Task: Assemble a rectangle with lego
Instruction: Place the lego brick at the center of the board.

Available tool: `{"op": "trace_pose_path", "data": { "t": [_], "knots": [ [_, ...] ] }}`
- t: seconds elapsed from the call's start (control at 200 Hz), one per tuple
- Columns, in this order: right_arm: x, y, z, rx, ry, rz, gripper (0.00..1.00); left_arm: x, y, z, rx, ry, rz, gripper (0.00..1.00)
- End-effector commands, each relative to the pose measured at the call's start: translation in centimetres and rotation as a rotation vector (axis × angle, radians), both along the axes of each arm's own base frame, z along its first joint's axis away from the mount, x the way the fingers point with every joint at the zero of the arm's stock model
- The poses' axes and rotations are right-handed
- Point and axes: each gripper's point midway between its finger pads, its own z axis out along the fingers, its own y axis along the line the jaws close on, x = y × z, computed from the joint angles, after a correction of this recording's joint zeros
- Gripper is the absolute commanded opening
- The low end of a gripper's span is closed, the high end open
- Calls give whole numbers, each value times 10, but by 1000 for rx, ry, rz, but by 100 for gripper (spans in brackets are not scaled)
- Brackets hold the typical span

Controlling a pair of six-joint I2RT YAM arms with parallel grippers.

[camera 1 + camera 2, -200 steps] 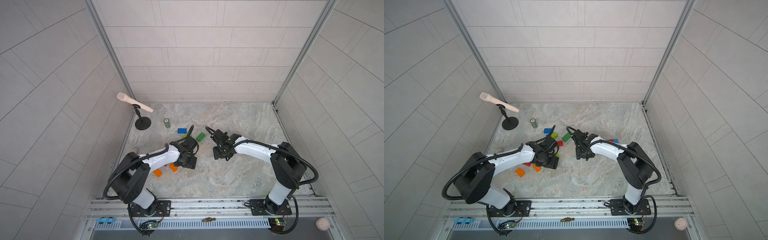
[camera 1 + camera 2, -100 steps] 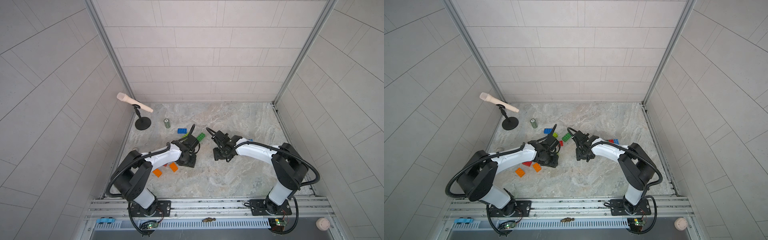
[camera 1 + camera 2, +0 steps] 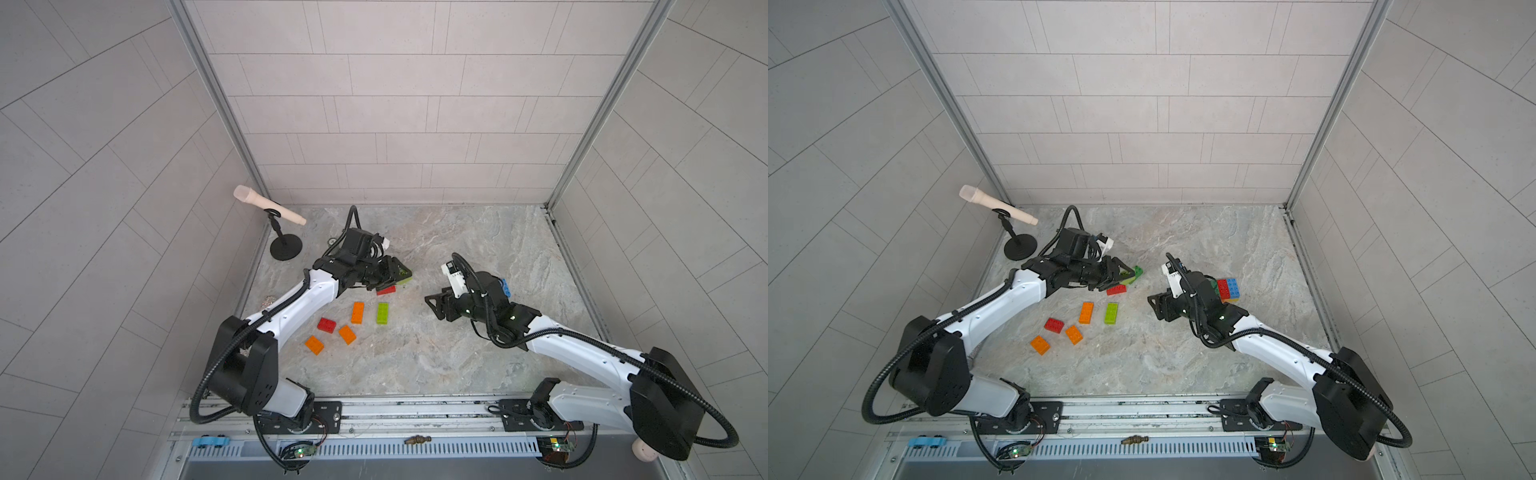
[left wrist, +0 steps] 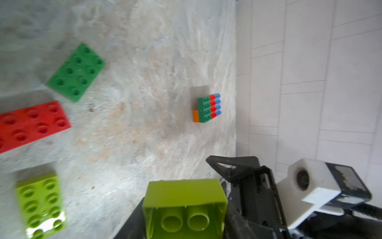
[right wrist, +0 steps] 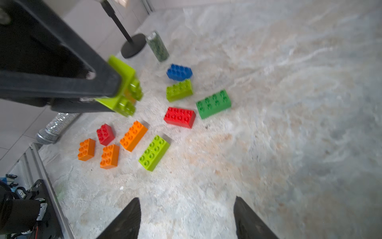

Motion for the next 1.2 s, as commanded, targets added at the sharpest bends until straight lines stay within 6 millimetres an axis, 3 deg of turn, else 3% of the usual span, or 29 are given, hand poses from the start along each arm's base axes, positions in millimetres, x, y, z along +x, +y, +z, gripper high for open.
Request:
{"op": "trace_pose_path", "data": {
  "t": [0.0, 0.36, 0.615, 0.791, 0.961, 1.011, 1.136, 1.196],
  "knots": [
    [14, 16, 43, 55, -225, 62, 73, -5, -19, 30, -133, -10, -84, 42],
    [12, 42, 66, 191, -304, 269, 70, -20, -23, 40, -195, -34, -159, 38],
    [13, 46, 79, 193, -324, 345, 65, -29, -32, 44, -241, -29, -225, 34],
    [15, 53, 78, 201, -303, 382, 51, -31, -35, 44, -256, -28, -237, 34],
    [17, 52, 76, 210, -289, 365, 26, -28, -36, 44, -266, -29, -226, 34],
    [18, 51, 75, 206, -283, 350, 23, -27, -36, 43, -268, -27, -219, 39],
    [22, 47, 68, 180, -260, 316, 18, -21, -34, 44, -260, -48, -186, 64],
    [24, 42, 59, 152, -236, 290, 16, -14, -29, 48, -275, -68, -155, 72]
  ]
}}
